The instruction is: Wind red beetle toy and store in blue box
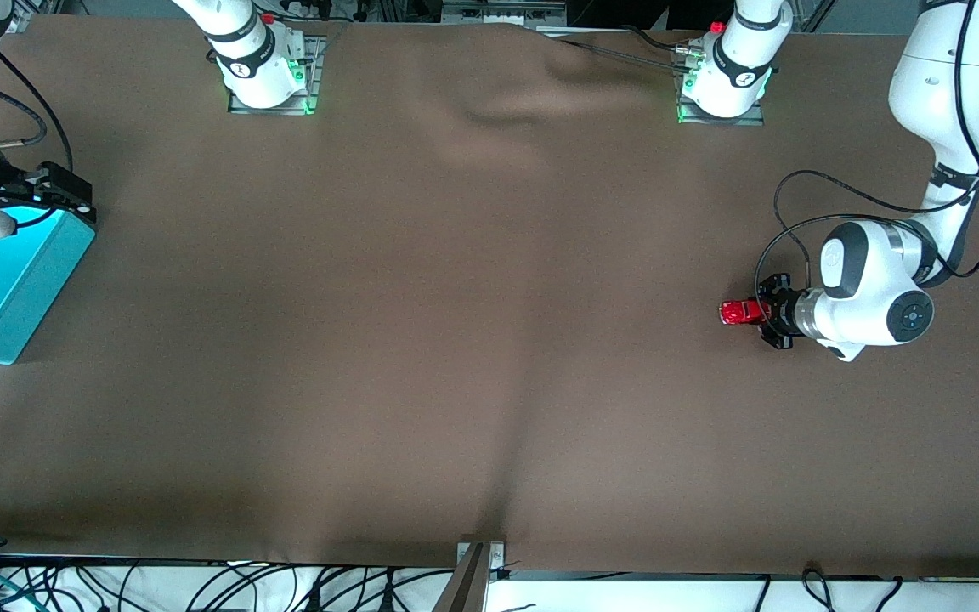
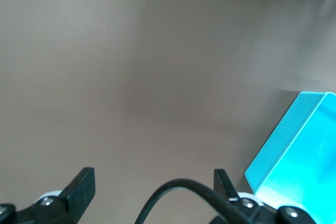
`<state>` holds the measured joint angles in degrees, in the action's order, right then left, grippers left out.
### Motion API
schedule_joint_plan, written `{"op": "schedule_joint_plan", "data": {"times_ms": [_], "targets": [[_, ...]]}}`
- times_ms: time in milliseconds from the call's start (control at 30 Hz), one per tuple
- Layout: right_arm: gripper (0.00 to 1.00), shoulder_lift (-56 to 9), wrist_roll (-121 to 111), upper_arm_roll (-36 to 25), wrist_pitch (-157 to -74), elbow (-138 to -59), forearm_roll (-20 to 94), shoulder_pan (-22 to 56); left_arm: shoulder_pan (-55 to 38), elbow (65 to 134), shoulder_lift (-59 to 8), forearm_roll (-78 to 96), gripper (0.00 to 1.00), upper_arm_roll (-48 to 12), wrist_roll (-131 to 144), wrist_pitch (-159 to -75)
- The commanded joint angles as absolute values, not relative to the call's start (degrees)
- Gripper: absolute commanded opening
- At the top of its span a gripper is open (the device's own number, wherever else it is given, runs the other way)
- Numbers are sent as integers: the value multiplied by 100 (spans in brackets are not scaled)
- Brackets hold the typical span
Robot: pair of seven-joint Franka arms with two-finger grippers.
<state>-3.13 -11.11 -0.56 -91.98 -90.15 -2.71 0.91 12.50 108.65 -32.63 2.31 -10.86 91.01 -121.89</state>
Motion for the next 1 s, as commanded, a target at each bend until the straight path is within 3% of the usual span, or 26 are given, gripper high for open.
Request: {"op": "schedule_joint_plan", "data": {"times_ms": [0,367,967], "targets": [[100,-360,-1125,-53,-9167,-8868,-193,53,1204,10784,-3182,237,0,-1309,9044,-12190],[100,-360,-1125,-53,-9167,-8868,-185,53,1169,10617,-3208,290,0,-1916,9229,-12243],[100,-360,-1125,-53,-9167,-8868,-193,53,1081,10652,-3454,229,0,-1863,10134,-12621]]}}
